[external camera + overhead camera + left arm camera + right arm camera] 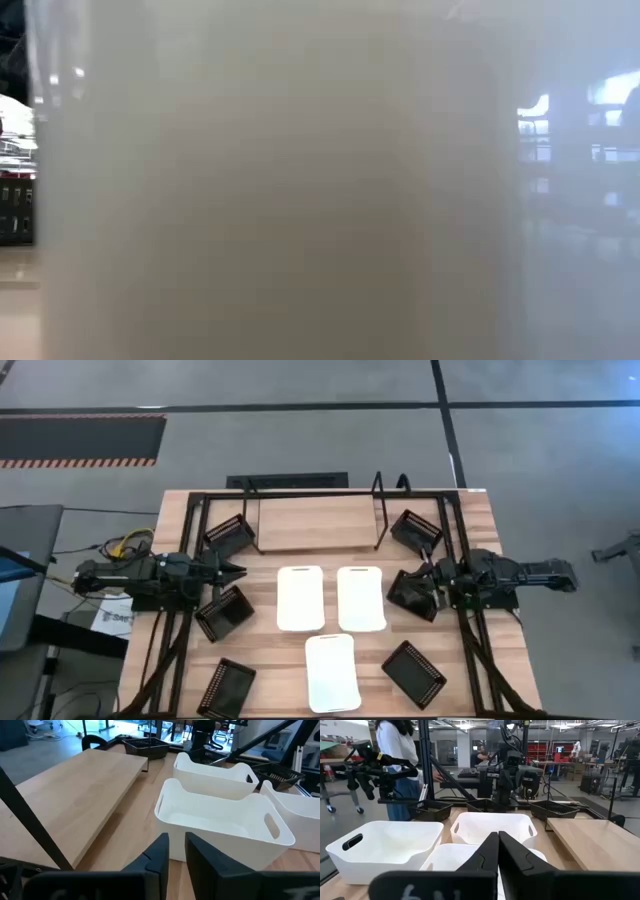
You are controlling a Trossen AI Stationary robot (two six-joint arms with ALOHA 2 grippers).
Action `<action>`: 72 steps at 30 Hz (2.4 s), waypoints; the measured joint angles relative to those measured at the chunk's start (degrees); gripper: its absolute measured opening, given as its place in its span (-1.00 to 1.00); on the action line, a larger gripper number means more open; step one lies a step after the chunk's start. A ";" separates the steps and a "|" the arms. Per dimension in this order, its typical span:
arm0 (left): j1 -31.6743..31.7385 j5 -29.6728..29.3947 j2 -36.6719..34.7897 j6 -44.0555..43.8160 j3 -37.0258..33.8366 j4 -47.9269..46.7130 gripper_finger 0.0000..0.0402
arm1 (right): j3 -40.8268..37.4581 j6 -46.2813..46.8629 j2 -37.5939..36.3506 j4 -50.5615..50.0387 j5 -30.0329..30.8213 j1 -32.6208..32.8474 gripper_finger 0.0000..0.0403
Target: Stack baskets on shelf by color
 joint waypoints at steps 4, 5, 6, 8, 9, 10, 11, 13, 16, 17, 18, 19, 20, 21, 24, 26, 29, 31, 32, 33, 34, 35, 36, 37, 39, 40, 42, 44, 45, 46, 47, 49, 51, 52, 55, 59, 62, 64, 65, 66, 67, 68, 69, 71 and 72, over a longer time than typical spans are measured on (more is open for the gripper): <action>0.02 0.01 0.00 0.00 0.01 0.00 -0.75 | 0.00 0.02 -0.01 0.00 0.00 0.01 -0.86; 0.01 0.01 0.01 0.00 0.01 0.00 -0.75 | 0.00 0.02 -0.02 -0.02 0.00 0.01 -0.86; 0.01 0.01 0.00 0.00 0.00 0.00 -0.75 | 0.00 0.02 -0.02 0.00 0.02 0.00 -0.86; 0.00 0.01 0.02 0.00 0.01 0.00 -0.75 | 0.00 0.02 0.00 -0.02 0.02 0.00 -0.86; 0.02 0.01 0.01 0.00 0.01 0.00 -0.75 | -0.02 0.00 -0.02 0.00 0.00 0.02 -0.86; 0.02 0.01 0.01 0.00 0.00 0.00 -0.75 | -0.02 0.01 -0.02 0.00 0.00 0.00 -0.87; 0.01 0.00 0.00 0.00 0.01 0.00 -0.75 | 0.00 0.00 -0.02 -0.01 0.00 0.01 -0.87; 0.02 0.01 0.00 0.00 0.00 0.00 -0.75 | 0.00 0.00 -0.02 -0.02 0.00 0.00 -0.86; 0.02 0.01 0.00 0.00 0.01 0.00 -0.75 | 0.00 0.02 -0.01 -0.02 0.01 0.00 -0.86; 0.02 0.01 0.02 0.00 0.00 0.00 -0.75 | -0.01 0.01 -0.01 -0.01 0.01 0.00 -0.86; 0.01 0.00 0.00 0.00 0.01 0.00 -0.75 | 0.00 0.00 -0.02 -0.02 0.00 0.00 -0.86; 0.02 0.00 0.01 0.00 0.00 0.00 -0.75 | 0.00 0.02 -0.02 -0.02 0.00 0.00 -0.86; 0.01 0.00 0.01 0.00 -0.01 0.00 -0.75 | 0.00 0.02 -0.02 0.00 0.02 0.00 -0.87; 0.02 0.00 0.02 0.00 0.00 0.00 -0.75 | -0.02 0.02 0.00 0.00 0.00 0.00 -0.87; 0.01 0.00 0.01 0.00 0.00 0.00 -0.75 | 0.00 0.01 0.00 -0.02 0.00 0.01 -0.86; 0.02 0.00 0.02 -0.01 -0.01 0.00 -0.75 | 0.00 0.02 -0.02 -0.02 0.00 0.02 -0.86; 0.02 0.01 0.00 0.00 0.01 0.00 -0.75 | 0.00 0.01 -0.01 -0.01 0.00 0.00 -0.86; 0.01 0.00 0.00 0.00 -0.01 0.00 -0.75 | -0.02 0.02 -0.02 0.00 0.00 0.00 -0.87; 0.02 -0.01 0.00 0.00 -0.01 0.00 -0.75 | -0.02 0.02 -0.02 0.00 0.00 0.00 -0.87; 0.00 0.01 0.02 0.00 0.01 0.00 -0.75 | -0.02 0.00 0.00 -0.01 0.00 0.00 -0.86; 0.02 0.00 0.00 0.00 0.00 0.00 -0.75 | 0.00 0.02 -0.01 -0.01 0.00 0.00 -0.86; 0.02 0.00 0.01 0.00 0.00 0.00 -0.75 | 0.00 0.00 -0.02 -0.02 0.01 0.02 -0.86; 0.01 0.01 0.01 0.00 0.01 0.00 -0.75 | -0.01 0.00 0.00 0.00 0.00 0.00 -0.86; 0.01 0.01 0.02 0.00 -0.01 0.00 -0.75 | -0.01 0.01 -0.01 0.00 0.00 0.00 -0.86; 0.02 0.01 0.02 0.00 0.01 0.00 -0.75 | -0.02 0.00 -0.01 -0.01 0.01 0.00 -0.86; 0.00 -0.01 0.00 0.00 0.01 0.00 -0.75 | -0.02 0.01 -0.01 -0.01 0.01 0.00 -0.87; 0.00 0.00 0.00 0.00 0.00 0.00 -0.75 | 0.00 0.02 -0.02 -0.01 0.01 0.00 -0.87; 0.02 0.00 0.02 0.00 0.00 0.00 -0.75 | -0.02 0.01 -0.01 0.00 0.01 0.00 -0.86; 0.01 0.01 0.00 0.00 0.01 0.00 -0.75 | 0.00 0.02 -0.01 0.00 0.01 0.00 -0.86; 0.01 0.00 0.00 0.00 0.00 0.00 -0.75 | 0.00 0.02 0.00 -0.02 0.00 0.00 -0.86; 0.01 -0.01 0.00 0.00 0.01 0.00 -0.75 | -0.02 0.00 0.00 -0.02 0.00 0.00 -0.86; 0.00 -0.01 0.00 -0.02 0.01 0.00 -0.75 | -0.01 0.02 -0.01 0.00 0.00 0.00 -0.86; 0.01 0.01 0.01 0.00 0.01 0.00 -0.75 | -0.02 0.01 -0.02 -0.01 0.00 0.00 -0.87; 0.00 -0.01 0.01 0.00 0.00 0.00 -0.75 | -0.02 0.01 0.00 0.00 0.00 0.01 -0.87; 0.02 -0.08 0.00 0.00 0.01 0.00 -0.75 | -0.01 0.00 -0.01 -0.01 0.00 0.01 -0.86; 0.02 -0.10 0.00 -0.24 0.01 0.00 -0.75 | 0.00 0.02 0.00 0.00 0.01 0.00 -0.86; 0.00 -0.15 0.02 -3.66 0.01 0.00 -0.75 | 0.00 0.01 -0.02 -0.01 0.02 0.02 -0.87; 0.01 -0.16 0.01 -6.56 0.01 0.00 -0.75 | 0.00 0.00 0.00 0.00 0.00 0.00 -0.86; 0.01 -0.14 0.00 -8.00 0.00 0.01 -0.75 | 0.00 0.02 -0.02 0.00 0.00 0.00 -0.86; 0.00 -0.38 0.00 -9.46 0.00 0.08 -0.75 | 0.00 0.02 -0.02 0.00 0.00 0.01 -0.86; 0.01 -0.93 0.00 -10.76 -0.01 0.20 -0.75 | 0.00 0.00 0.00 0.00 0.01 0.00 -0.86; 0.01 -1.66 0.02 -11.92 -0.01 0.26 -0.75 | 0.00 0.02 -0.02 0.00 0.01 0.01 -0.86; 0.00 -2.26 0.01 -13.03 -0.02 0.39 -0.75 | 0.00 0.00 -0.01 -0.01 0.01 0.01 -0.86; 0.00 -3.11 0.01 -15.32 -0.06 0.74 -0.75 | 0.00 0.00 -0.02 0.00 0.00 0.00 -0.87; 0.02 -3.07 0.02 -17.11 -0.06 0.76 -0.75 | 0.00 0.00 -0.02 0.00 0.00 0.02 -0.87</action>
